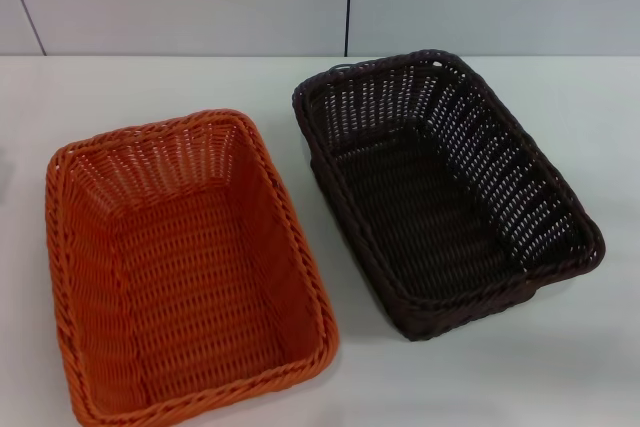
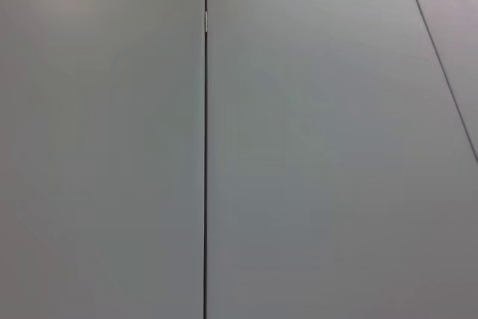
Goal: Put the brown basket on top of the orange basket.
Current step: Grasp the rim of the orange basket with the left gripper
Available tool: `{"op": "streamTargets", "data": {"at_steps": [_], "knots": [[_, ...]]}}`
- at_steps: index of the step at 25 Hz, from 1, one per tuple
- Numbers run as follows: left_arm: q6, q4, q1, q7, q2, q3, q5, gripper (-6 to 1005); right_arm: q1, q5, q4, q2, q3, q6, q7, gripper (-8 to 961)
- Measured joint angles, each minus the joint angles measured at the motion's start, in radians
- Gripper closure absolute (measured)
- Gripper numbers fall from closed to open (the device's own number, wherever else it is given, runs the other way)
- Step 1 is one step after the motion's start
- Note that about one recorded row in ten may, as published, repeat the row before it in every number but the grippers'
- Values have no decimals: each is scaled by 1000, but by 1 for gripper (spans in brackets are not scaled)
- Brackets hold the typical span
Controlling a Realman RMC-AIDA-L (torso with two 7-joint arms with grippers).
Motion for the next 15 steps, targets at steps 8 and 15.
{"op": "streamTargets", "data": {"at_steps": [8, 15], "knots": [[-9, -61, 23, 5, -16, 12, 0, 184, 2, 0, 2, 0, 0, 6, 1, 307], [-84, -155, 44, 27, -20, 49, 0, 187, 8, 0, 2, -4, 0, 7, 1, 306]]}}
